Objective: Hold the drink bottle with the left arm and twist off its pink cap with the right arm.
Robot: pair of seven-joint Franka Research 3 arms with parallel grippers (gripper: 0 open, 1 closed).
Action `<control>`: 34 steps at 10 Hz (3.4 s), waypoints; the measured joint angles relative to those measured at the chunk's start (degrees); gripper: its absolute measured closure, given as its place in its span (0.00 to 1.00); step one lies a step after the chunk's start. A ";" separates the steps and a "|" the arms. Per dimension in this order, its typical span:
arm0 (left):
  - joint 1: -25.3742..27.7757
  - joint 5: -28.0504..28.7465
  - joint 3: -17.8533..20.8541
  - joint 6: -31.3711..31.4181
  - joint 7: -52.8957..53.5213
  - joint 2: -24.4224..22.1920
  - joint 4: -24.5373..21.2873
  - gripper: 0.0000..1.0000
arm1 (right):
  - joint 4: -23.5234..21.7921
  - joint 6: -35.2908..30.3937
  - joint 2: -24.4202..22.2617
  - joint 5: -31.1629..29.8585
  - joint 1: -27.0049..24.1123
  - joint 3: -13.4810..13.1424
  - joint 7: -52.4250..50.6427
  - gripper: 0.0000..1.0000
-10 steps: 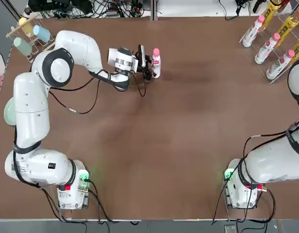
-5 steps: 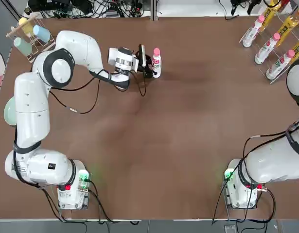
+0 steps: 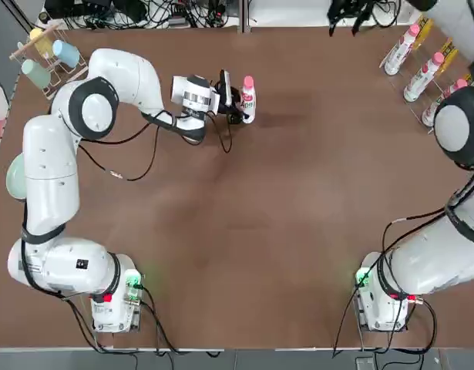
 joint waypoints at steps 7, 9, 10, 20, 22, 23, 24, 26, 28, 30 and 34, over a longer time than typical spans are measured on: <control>-0.29 -0.33 0.21 0.17 0.00 0.03 0.34 0.40 | -6.15 24.46 6.40 0.40 16.92 0.17 21.19 0.05; -0.38 -0.60 0.29 0.26 0.00 0.05 0.49 0.40 | -4.64 25.83 9.94 0.32 19.63 0.14 26.78 0.06; -0.42 -0.65 0.32 0.30 0.00 0.07 0.57 0.40 | -3.13 25.92 11.15 0.28 21.34 0.14 29.90 0.07; -0.69 -1.50 0.55 0.59 0.00 0.12 0.96 0.40 | 3.77 25.90 16.38 -5.34 25.70 -0.42 45.82 0.21; -0.72 -1.51 0.55 0.61 0.00 0.13 0.99 0.40 | 5.77 25.77 17.49 -5.34 25.70 -0.54 45.86 0.24; -0.72 -1.51 0.55 0.61 0.00 0.13 1.00 0.40 | 6.42 25.62 17.84 -5.34 25.73 -0.53 46.09 0.24; -0.72 -1.51 0.55 0.63 0.00 0.14 1.00 0.40 | 6.78 25.56 18.19 -5.34 25.79 -0.53 46.48 0.24; -0.76 -1.51 0.56 0.96 0.00 0.16 1.19 0.40 | 6.85 25.48 18.41 -5.34 26.06 -0.50 47.14 0.27; -0.77 -1.51 0.57 1.07 0.00 0.24 1.34 0.40 | 6.85 25.32 18.50 -5.34 26.48 -0.50 47.96 0.36; -0.77 -1.51 0.57 1.07 0.00 0.29 1.39 0.40 | 6.85 25.26 18.60 -5.34 27.07 -0.49 48.11 0.37; -1.18 -1.54 0.57 1.08 0.00 0.83 2.20 0.40 | 6.86 25.26 18.65 -5.34 27.30 -0.96 49.18 0.40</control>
